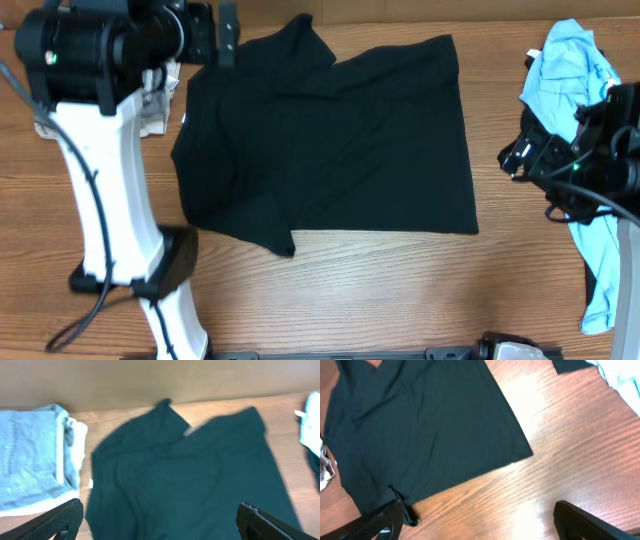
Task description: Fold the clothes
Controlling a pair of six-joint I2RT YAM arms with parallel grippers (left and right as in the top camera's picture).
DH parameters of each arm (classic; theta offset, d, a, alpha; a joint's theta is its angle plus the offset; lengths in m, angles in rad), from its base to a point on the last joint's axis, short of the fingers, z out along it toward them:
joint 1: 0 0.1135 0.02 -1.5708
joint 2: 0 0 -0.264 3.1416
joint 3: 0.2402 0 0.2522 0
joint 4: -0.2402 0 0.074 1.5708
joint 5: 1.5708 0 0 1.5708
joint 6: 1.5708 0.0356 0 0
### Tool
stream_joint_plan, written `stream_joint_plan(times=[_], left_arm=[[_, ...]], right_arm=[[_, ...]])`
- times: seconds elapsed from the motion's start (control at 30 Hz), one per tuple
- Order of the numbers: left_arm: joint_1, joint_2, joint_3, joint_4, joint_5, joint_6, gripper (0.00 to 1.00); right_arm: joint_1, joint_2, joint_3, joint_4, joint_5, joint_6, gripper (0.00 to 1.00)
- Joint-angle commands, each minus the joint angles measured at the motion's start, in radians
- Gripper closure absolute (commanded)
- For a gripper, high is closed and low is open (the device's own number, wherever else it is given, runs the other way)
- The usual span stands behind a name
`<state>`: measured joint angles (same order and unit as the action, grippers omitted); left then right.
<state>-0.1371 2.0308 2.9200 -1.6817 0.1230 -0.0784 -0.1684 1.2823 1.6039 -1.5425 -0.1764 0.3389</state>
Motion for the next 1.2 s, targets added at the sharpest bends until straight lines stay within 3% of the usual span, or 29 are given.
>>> stream_joint_plan(times=[0.0,0.17,0.3,0.53,0.63,0.8,1.17], left_arm=[[-0.056,-0.116,-0.206,-0.008,-0.043,-0.070,0.00],[-0.141,-0.296,-0.656,-0.008,-0.180,-0.192,0.00],[-0.150,-0.315,-0.925,0.040,-0.227,-0.244,0.00],[-0.145,-0.288,-1.330,0.420,-0.140,-0.262,0.00],[-0.145,-0.256,-1.466,0.612,-0.092,-0.231,0.05],[-0.145,-0.147,-1.590,0.796,-0.045,-0.178,0.09],[-0.145,0.033,-1.592,0.777,-0.049,-0.153,0.15]], right_arm=[[0.006,-0.063,-0.071,-0.004,-0.006,-0.006,0.01],[0.006,-0.142,-0.255,0.058,-0.048,-0.002,0.00],[0.006,-0.161,-0.422,0.163,-0.106,0.002,0.00],[0.006,-0.144,-0.599,0.338,-0.140,0.005,0.00],[0.006,-0.138,-0.632,0.379,-0.140,0.005,0.00],[0.006,-0.126,-0.638,0.401,-0.129,0.004,0.00],[0.006,-0.123,-0.638,0.419,-0.127,0.004,0.00]])
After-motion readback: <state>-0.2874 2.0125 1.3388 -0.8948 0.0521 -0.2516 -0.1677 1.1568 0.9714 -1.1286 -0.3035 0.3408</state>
